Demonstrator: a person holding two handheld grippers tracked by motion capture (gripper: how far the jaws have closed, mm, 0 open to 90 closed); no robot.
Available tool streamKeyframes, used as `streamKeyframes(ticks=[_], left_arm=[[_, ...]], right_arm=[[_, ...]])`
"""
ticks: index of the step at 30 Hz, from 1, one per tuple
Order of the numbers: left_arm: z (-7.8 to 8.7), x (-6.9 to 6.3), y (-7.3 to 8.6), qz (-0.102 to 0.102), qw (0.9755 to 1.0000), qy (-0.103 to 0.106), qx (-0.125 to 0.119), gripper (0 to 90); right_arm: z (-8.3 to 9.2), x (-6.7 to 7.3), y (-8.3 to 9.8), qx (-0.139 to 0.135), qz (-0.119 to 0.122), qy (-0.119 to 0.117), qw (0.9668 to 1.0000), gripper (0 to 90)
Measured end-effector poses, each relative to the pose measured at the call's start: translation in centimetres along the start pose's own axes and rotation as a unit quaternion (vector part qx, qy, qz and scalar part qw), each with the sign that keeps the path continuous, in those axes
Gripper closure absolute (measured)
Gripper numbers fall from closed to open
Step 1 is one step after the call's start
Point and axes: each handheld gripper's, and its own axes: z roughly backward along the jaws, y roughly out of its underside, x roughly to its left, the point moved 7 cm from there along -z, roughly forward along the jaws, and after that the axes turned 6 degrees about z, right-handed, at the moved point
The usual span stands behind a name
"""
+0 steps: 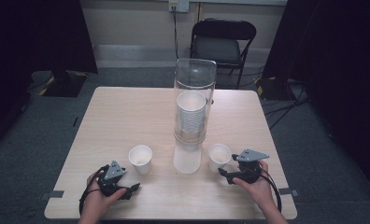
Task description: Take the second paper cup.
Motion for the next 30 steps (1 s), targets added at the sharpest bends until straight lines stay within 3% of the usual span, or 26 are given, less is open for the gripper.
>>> streamKeyframes(ticks=[9,18,30], left_arm=[[0.0,0.0,0.0,0.0,1.0,0.0,0.0,14.8],[0.0,0.0,0.0,0.0,1.0,0.0,0.0,14.8],[0.0,0.0,0.0,0.0,1.0,0.0,0.0,14.7]], right_arm=[[0.9,-0.7,0.1,-0.012,-0.021,0.001,0.9997,15.8],[2.2,-1.8,1.9,-0.007,-0.038,-0.001,0.9993,15.1],[3.1,-2.5,2.8,0.005,-0.036,0.006,0.9993,15.2]])
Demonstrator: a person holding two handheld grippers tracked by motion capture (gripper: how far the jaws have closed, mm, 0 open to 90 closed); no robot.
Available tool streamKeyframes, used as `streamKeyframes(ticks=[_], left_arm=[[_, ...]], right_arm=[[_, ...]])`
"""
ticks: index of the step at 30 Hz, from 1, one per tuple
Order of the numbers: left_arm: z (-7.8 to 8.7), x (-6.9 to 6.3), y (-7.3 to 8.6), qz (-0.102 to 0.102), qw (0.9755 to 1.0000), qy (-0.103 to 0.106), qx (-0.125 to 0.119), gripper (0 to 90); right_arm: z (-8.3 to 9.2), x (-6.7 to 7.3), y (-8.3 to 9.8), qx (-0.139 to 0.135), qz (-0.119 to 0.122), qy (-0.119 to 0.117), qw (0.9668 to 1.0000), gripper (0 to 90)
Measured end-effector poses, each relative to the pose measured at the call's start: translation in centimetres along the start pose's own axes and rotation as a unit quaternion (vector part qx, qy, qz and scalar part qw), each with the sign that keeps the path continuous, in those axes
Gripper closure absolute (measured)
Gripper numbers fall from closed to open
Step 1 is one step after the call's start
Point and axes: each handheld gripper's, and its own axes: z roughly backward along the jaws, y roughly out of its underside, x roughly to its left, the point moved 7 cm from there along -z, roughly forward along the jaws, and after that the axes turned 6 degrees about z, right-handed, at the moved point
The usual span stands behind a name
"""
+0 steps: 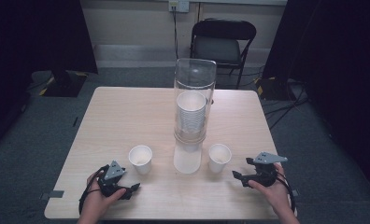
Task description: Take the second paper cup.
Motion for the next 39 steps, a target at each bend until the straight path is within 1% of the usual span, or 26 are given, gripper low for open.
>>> streamKeyframes(ticks=[3,5,6,8,9,11,12,14,15,17,20,21,22,23,24,29,39], left_arm=[[0.0,0.0,0.0,0.002,1.0,0.001,0.0,14.7],[0.0,0.0,0.0,0.0,1.0,0.0,0.0,14.7],[0.0,0.0,0.0,0.0,1.0,0.0,0.0,14.8],[0.0,0.0,0.0,0.003,1.0,0.001,0.0,14.8],[0.0,0.0,0.0,0.003,1.0,0.001,0.0,14.7],[0.0,0.0,0.0,0.0,1.0,0.0,0.0,14.7],[0.0,0.0,0.0,0.0,1.0,0.0,0.0,14.7],[0.0,-0.1,0.0,0.003,1.0,0.001,-0.001,14.7],[0.0,-0.1,0.0,0.003,1.0,0.001,-0.001,14.8],[0.0,0.0,0.0,0.001,1.0,0.0,0.0,14.8],[0.0,0.0,0.0,0.002,1.0,0.001,0.0,14.7],[0.0,0.0,0.0,0.0,1.0,0.0,0.0,14.7],[0.0,0.0,0.0,0.0,1.0,0.0,0.0,14.7],[0.0,-0.1,0.0,0.003,1.0,0.001,-0.001,14.7],[0.0,0.0,0.0,0.001,1.0,0.0,0.0,14.7],[0.0,-0.1,0.0,0.003,1.0,0.001,-0.001,14.7],[0.0,-0.1,0.0,0.003,1.0,0.001,-0.001,14.7]], right_arm=[[0.4,-0.4,0.9,0.006,-0.003,0.0,1.0,15.6],[0.6,-0.7,1.5,0.011,-0.004,0.002,0.9999,15.6],[0.6,-0.7,1.5,0.011,-0.004,0.002,0.9999,15.6],[1.1,-1.1,2.2,0.014,-0.009,0.006,0.9998,15.7],[1.1,-1.1,2.2,0.014,-0.009,0.006,0.9998,15.7],[1.6,-1.6,3.0,0.015,-0.012,0.01,0.9998,15.7],[1.6,-1.6,3.0,0.015,-0.012,0.01,0.9998,15.7],[2.1,-1.9,3.8,0.018,-0.015,0.014,0.9996,15.7],[2.1,-1.9,3.8,0.018,-0.015,0.014,0.9996,15.7],[2.6,-2.1,4.6,0.023,-0.014,0.014,0.9995,15.6],[2.8,-2.3,5.1,0.029,-0.011,0.015,0.9994,14.9],[3.0,-2.4,5.4,0.038,-0.003,0.023,0.999,14.4],[3.0,-2.4,5.4,0.038,-0.003,0.023,0.999,14.4],[3.0,-2.5,5.6,0.044,0.0,0.023,0.9988,14.2],[3.1,-2.5,5.6,0.047,0.004,0.022,0.9986,14.2],[3.0,-2.5,5.7,0.05,0.02,0.014,0.9985,12.2],[3.1,-2.5,5.8,0.051,0.019,0.015,0.9984,12.4]])
